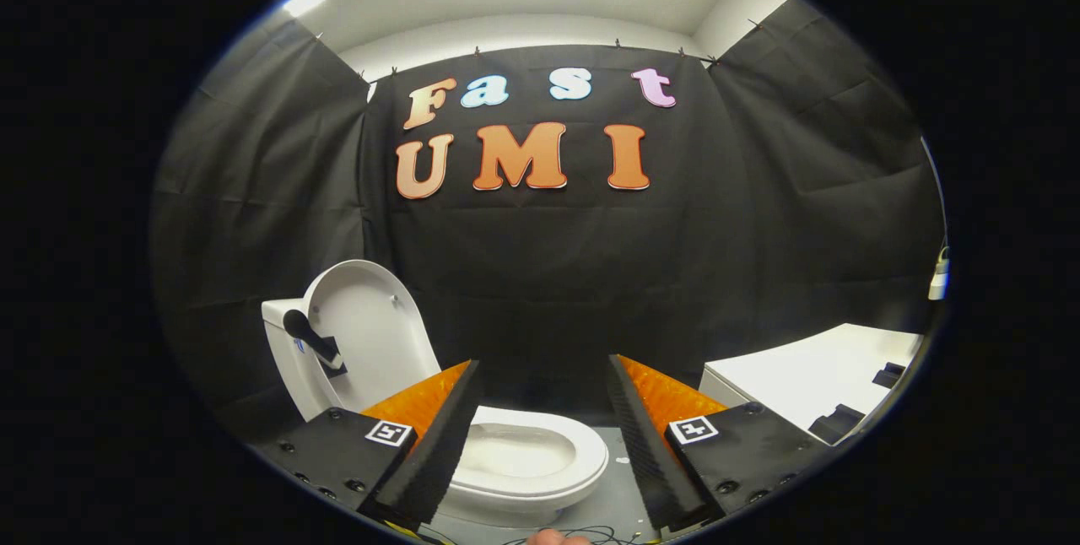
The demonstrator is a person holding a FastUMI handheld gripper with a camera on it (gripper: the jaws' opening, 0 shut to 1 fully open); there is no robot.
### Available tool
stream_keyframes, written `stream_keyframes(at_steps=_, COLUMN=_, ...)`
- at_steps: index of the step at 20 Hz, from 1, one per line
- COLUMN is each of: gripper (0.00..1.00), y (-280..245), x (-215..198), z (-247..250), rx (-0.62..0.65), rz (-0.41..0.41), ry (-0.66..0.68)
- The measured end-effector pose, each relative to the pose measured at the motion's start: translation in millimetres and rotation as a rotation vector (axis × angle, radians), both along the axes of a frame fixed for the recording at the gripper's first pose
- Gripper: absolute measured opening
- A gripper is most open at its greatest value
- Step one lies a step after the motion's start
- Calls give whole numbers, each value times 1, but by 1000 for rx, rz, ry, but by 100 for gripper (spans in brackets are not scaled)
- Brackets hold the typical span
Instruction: Open the toilet lid.
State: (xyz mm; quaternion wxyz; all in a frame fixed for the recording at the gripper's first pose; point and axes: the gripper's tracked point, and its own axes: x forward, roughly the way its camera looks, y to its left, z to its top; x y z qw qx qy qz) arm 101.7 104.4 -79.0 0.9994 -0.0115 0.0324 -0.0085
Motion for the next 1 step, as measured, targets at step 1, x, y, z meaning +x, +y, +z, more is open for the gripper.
stream_keyframes(at_steps=1, gripper=95, y=-1, x=0, z=-1, rx=0, rz=-1, ry=1)
